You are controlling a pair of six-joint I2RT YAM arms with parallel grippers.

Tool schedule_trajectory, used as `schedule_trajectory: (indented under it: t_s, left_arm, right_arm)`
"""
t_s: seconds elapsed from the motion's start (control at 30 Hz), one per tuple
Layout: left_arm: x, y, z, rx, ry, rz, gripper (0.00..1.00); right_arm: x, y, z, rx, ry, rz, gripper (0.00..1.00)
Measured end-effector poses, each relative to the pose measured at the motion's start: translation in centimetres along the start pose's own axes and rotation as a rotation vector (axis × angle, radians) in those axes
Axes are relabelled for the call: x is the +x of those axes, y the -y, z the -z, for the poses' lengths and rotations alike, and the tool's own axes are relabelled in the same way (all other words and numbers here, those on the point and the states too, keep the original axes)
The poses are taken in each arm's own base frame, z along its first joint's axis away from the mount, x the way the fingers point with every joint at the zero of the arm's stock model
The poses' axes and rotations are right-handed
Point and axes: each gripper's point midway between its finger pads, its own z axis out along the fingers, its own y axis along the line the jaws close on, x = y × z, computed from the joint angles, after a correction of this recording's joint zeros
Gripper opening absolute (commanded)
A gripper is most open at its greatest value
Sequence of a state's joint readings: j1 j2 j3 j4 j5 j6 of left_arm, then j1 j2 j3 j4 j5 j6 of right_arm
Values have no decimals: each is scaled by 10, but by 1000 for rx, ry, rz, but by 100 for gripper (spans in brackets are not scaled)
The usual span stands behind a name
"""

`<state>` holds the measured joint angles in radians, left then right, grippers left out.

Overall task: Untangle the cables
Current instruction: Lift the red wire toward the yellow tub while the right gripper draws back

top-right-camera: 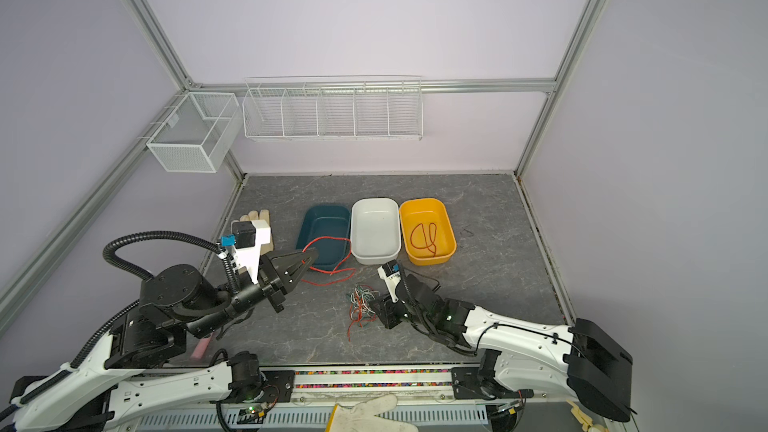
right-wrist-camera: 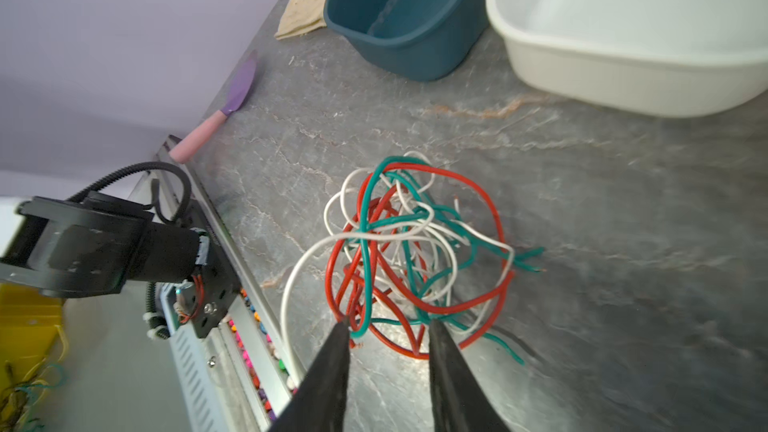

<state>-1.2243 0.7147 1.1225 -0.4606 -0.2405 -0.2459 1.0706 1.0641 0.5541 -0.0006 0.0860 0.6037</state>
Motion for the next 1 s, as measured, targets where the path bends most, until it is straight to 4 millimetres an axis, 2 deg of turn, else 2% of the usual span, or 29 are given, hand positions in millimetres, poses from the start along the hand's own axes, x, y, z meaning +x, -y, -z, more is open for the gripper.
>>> schedule_trajectory:
  t_s: [0.07, 0.17, 0.3, 0.47, 0.63, 0.7, 1.0]
  left_arm:
    - [7, -2, -5, -13, -27, -15, 0]
    - [14, -3, -11, -25, -56, -34, 0]
    - [23, -5, -22, -42, -92, -50, 0]
    - [32, -13, -42, -73, -138, -64, 0]
    - [35, -26, -66, -94, -184, -64, 0]
    - [31, -26, -78, -87, -196, -71, 0]
    - [11, -14, -148, 38, -198, -87, 0]
  right_arm:
    - [-15, 4, 12, 57, 38, 9, 47]
    - [-31, 15, 26, 164, 62, 10, 53]
    - [-39, 34, 40, 311, 43, 21, 61]
    - [-41, 49, 59, 420, 30, 38, 85]
    - [-51, 56, 97, 456, 100, 42, 99]
    - [-59, 59, 115, 471, 142, 42, 89]
    - [-79, 74, 196, 567, 286, -8, 88]
